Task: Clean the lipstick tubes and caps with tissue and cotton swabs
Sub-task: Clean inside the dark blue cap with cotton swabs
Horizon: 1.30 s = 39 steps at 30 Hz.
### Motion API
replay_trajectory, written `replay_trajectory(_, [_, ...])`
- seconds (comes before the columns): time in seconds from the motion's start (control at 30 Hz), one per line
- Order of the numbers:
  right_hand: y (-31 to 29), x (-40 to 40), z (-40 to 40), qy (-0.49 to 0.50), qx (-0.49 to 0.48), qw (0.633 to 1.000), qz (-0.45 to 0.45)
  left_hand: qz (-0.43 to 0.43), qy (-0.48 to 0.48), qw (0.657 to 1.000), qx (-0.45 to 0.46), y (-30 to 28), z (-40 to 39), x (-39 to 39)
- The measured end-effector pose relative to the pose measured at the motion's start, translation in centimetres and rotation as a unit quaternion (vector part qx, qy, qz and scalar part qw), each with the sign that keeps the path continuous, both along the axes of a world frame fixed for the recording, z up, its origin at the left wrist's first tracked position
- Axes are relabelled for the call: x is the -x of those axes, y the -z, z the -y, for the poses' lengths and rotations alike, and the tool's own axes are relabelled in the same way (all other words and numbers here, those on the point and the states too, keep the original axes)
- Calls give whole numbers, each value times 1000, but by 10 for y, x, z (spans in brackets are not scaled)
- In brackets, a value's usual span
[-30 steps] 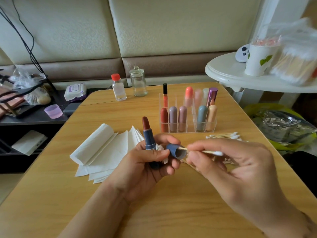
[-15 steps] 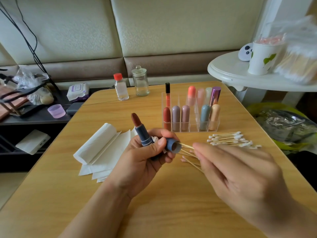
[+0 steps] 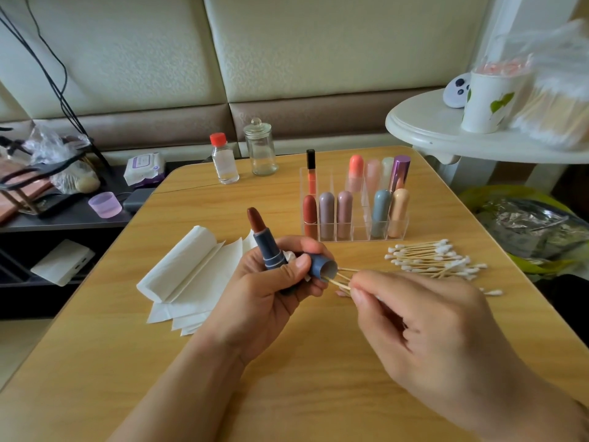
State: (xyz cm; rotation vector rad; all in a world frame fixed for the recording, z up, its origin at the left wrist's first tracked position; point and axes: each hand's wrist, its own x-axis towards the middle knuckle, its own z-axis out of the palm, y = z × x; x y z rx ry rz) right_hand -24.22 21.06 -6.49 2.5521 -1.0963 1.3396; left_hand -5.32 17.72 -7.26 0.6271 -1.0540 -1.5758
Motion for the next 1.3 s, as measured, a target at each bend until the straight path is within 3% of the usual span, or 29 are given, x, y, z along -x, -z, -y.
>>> replay_trajectory(0.27, [-4,-6,-6,-12,-68,992,107,-16,21,1000,9,0,1,0])
replay_trajectory(0.67, [0,1,-2,88,110,988,-60,10,17,1000,-17,-3,-2,2])
replay_trajectory(0.83, [0,-2,-3,64,65,993,-71,15,-7,1000,-5,-3,-1,2])
replay_trajectory(1.07, [-5,-4,-4,0,-67,996,64,23,26,999,21,-2,-2,4])
replay_trajectory(1.3, [-8,2,-2,83,38,996,-24,32,-4,999,-13,0,-1,4])
